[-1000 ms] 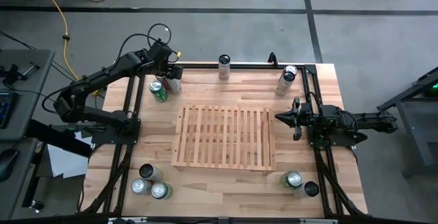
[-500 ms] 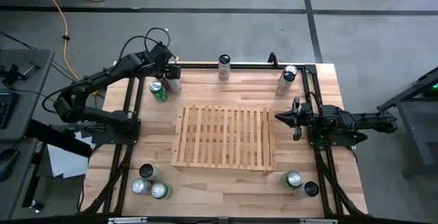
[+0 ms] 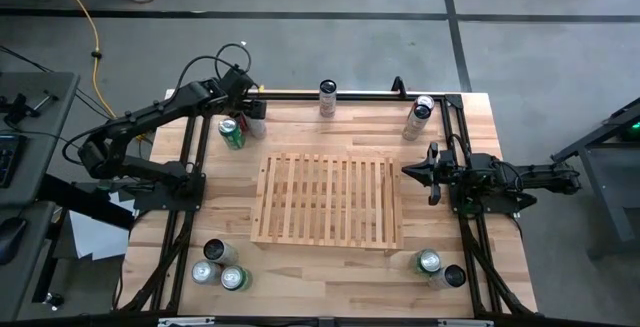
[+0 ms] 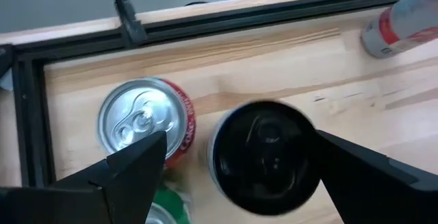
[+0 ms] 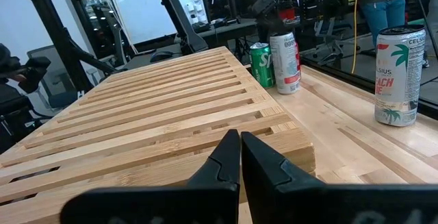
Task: Place canned beverage on shelf
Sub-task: Put the top left white pink soda can on the shelf
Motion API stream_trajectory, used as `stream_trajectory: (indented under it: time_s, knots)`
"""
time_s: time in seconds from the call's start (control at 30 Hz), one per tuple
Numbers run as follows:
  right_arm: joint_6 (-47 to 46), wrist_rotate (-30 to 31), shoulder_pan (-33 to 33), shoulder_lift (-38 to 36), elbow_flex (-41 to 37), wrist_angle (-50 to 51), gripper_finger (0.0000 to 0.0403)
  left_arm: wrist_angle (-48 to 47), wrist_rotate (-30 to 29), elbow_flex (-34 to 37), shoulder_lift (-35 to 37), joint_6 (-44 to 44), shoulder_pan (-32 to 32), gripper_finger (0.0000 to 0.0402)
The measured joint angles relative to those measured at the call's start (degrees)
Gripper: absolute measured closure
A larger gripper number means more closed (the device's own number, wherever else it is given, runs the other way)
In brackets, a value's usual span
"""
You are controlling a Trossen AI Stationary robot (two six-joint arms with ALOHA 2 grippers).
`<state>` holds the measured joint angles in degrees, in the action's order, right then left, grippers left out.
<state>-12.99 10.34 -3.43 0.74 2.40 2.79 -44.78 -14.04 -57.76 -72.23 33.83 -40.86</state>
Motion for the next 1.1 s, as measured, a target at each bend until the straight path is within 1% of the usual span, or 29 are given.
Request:
stream_trajectory:
  time_s: [0.27,0.43,0.57,0.9,1.1]
  knots:
    - [0.0,0.0,0.0,0.0,0.0,0.0,0.0402,1.6,0.1,0.0,0.1,0.0,0.0,0.0053]
    - [0.0,0.0,0.0,0.0,0.0,0.0,0.0402,2.2,3.8,0.0,0.1,0.0,0.2,0.0053]
    - [0.0,0.0,0.0,0.0,0.0,0.0,0.0402,2.3,4.5,0.0,0.1,-0.1,1.1,0.0053]
    - [0.0,0.0,0.0,0.0,0.0,0.0,0.0402,1.4,4.5,0.0,0.1,-6.8,2.7,0.0053]
    - [0.0,0.0,0.0,0.0,0.0,0.0,0.0402,1.3,4.5,0.0,0.1,-13.6,2.7,0.0053]
